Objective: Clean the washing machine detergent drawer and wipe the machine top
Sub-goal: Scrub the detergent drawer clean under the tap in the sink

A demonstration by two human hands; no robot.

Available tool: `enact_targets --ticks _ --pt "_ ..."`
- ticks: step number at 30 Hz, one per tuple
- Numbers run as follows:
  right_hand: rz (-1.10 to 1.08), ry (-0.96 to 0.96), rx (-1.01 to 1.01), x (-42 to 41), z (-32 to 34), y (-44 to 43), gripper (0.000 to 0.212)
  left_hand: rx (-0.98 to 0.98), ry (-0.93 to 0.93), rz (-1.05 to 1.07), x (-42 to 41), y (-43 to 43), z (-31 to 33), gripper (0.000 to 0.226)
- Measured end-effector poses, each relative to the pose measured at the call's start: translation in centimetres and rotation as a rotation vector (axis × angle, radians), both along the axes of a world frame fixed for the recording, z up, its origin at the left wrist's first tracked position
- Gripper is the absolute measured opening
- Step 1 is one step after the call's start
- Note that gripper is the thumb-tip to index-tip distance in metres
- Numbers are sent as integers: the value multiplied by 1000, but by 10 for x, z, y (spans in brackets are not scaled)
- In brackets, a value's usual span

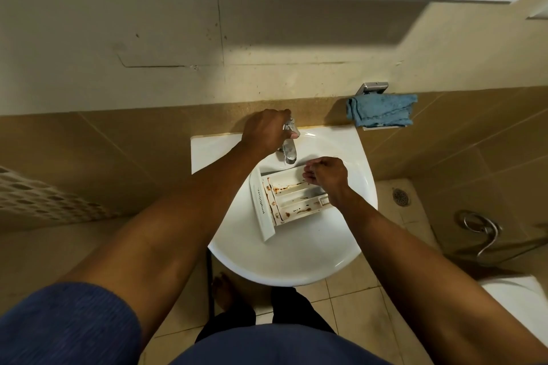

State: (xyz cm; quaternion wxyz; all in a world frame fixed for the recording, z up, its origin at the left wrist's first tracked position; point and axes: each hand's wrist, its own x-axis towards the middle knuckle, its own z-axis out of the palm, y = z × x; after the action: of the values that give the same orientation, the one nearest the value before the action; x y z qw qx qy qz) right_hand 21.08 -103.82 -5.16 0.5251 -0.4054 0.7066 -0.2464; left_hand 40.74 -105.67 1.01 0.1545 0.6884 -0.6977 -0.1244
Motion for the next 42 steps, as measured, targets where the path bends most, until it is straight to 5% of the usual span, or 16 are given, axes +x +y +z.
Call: enact_targets --ticks 9,18,37,42 --pt "-12 -21 11 10 6 -8 15 -36 -16 17 -1 2 0 48" --pt "9 -203 58 35 3 -7 12 -51 214 3 8 24 -17 63" --pt "-293 -328 152 41 12 -11 15 -84 332 395 19 65 -28 37" --pt "-244 -399 271 8 17 -12 24 164 482 633 21 100 -60 32"
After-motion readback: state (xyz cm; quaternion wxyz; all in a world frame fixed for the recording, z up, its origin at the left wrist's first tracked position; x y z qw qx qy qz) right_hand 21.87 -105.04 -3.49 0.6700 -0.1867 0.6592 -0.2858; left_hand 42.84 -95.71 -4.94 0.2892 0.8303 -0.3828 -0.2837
